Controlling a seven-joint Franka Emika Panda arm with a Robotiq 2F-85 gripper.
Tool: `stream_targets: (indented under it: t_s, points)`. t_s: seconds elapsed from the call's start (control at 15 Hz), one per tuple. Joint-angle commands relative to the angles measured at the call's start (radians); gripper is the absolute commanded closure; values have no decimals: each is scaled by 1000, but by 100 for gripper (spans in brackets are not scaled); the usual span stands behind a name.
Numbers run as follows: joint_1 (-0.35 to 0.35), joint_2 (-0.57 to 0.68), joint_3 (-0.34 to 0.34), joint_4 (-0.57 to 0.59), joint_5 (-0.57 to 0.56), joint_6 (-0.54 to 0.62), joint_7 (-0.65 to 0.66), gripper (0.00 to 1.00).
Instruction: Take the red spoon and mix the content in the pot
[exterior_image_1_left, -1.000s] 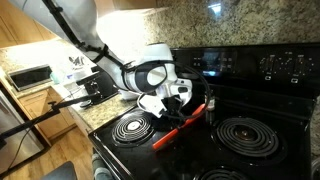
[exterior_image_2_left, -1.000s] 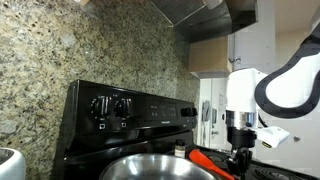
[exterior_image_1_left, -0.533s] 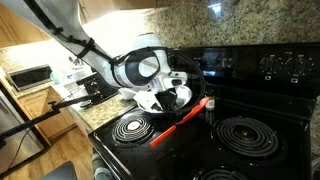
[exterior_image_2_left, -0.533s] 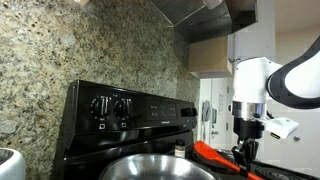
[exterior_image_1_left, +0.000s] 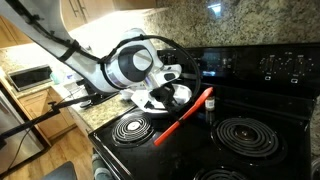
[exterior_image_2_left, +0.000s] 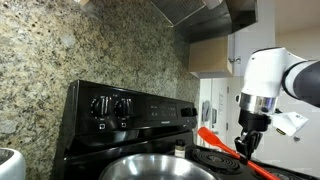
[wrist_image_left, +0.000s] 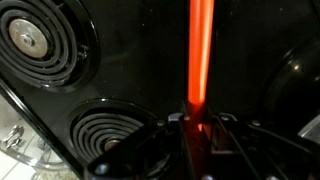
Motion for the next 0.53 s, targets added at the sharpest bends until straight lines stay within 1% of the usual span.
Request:
stream_targets:
  t_s: [0.0,0.07,0.13,0.47]
  points:
    - [12,-2,-22,-6,-81,35,82,84]
    - [53,-1,-72,-13,-129,66,141,84]
    - [69,-1,-91,-16,-148,76,164,84]
    - [80,-1,-100,-17,-151,79,168,84]
